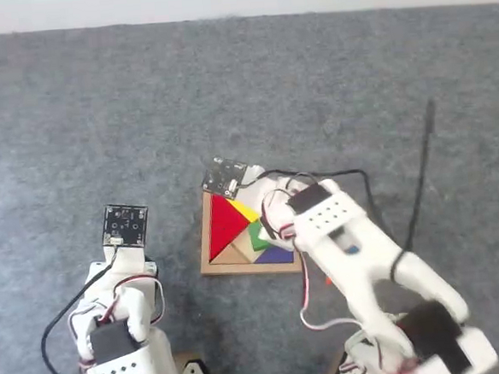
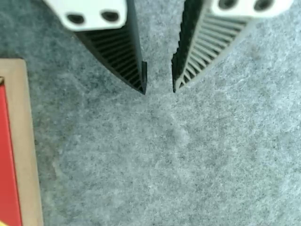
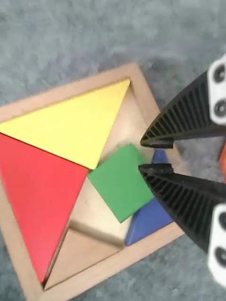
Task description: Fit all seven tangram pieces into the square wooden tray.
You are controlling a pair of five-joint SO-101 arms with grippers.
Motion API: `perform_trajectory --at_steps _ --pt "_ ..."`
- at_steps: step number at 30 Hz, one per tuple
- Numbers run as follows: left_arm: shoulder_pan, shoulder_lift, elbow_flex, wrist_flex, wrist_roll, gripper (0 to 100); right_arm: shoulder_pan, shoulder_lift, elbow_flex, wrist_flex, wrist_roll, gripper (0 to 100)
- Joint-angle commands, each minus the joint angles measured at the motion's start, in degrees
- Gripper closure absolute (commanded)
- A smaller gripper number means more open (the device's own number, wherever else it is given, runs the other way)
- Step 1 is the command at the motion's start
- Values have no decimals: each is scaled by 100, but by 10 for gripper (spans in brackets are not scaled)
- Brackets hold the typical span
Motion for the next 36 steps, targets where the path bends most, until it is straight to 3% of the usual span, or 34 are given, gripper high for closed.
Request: perform_trajectory --at_steps 1,9,18,24,27,36 --pt "18 -62 -48 35 44 913 -84 426 -519 -127 -132 992" --pt "18 -62 -48 35 44 913 -277 1358 -976 -145 -105 991" --pt "18 -62 -48 35 44 913 -356 963 -993 40 70 991" --pt "18 -62 -48 35 44 913 400 -549 -774 752 149 989" --pt "18 -62 -48 35 44 913 752 -1112 -440 1385 686 984" --pt "18 -62 -48 35 44 913 2255 -1473 651 1824 818 741"
